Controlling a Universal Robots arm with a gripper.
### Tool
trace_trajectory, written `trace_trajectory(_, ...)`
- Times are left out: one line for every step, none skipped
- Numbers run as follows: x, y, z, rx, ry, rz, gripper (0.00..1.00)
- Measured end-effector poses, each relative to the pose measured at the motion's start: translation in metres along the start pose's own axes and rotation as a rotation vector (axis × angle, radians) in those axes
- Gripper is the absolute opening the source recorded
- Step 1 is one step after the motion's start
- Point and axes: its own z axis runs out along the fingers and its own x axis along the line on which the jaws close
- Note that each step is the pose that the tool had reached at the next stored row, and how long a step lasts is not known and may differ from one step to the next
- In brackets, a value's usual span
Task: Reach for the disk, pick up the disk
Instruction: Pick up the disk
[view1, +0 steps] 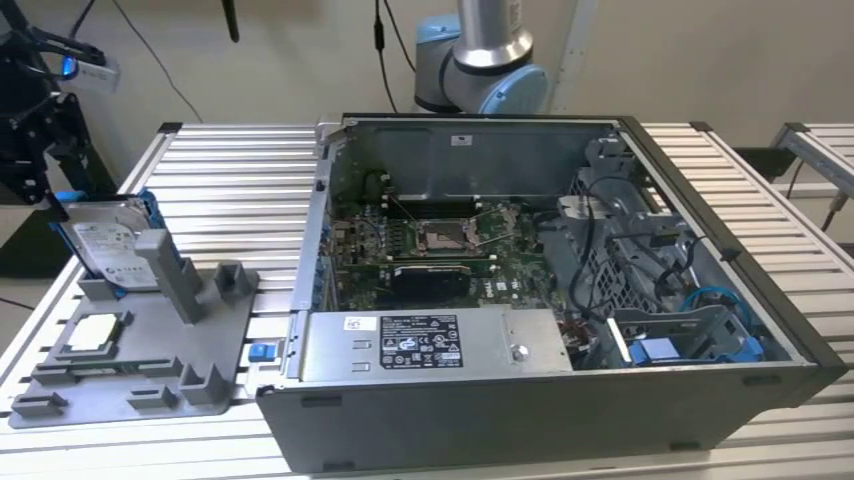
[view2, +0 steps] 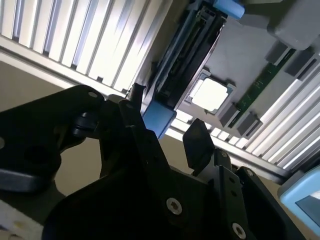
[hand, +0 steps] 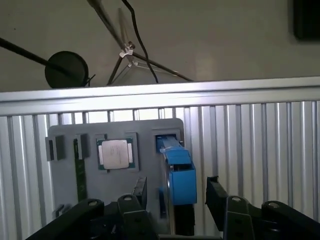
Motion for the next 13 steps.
trace_trajectory(0.0001, 0.0000, 0.0016, -0.0002, -0.0003, -0.014, 1.00)
trace_trajectory(0.0001, 0.0000, 0.0031, -0.0005, -0.0004, -0.027, 1.00)
trace_trajectory(0.0002, 0.0001, 0.0049, -0.0005, -0.0007, -0.035, 1.00)
trace_trajectory(0.0003, 0.0003, 0.0067, -0.0005, -0.0008, -0.037, 1.00)
trace_trajectory(0.0004, 0.0006, 0.0086, -0.0005, -0.0009, -0.039, 1.00)
trace_trajectory(0.0004, 0.0008, 0.0104, -0.0005, -0.0009, -0.040, 1.00)
trace_trajectory(0.0005, 0.0009, 0.0121, -0.0004, -0.0009, -0.040, 1.00)
trace_trajectory(0.0005, 0.0010, 0.0141, -0.0005, -0.0009, -0.040, 1.00)
trace_trajectory(0.0005, 0.0009, 0.0159, -0.0006, -0.0009, -0.040, 1.00)
trace_trajectory(0.0006, 0.0009, 0.0177, -0.0004, -0.0009, -0.040, 1.00)
trace_trajectory(0.0006, 0.0008, 0.0196, -0.0003, -0.0010, -0.040, 1.00)
trace_trajectory(0.0006, 0.0008, 0.0213, -0.0003, -0.0010, -0.040, 1.00)
trace_trajectory(0.0006, 0.0008, 0.0231, -0.0003, -0.0010, -0.040, 1.00)
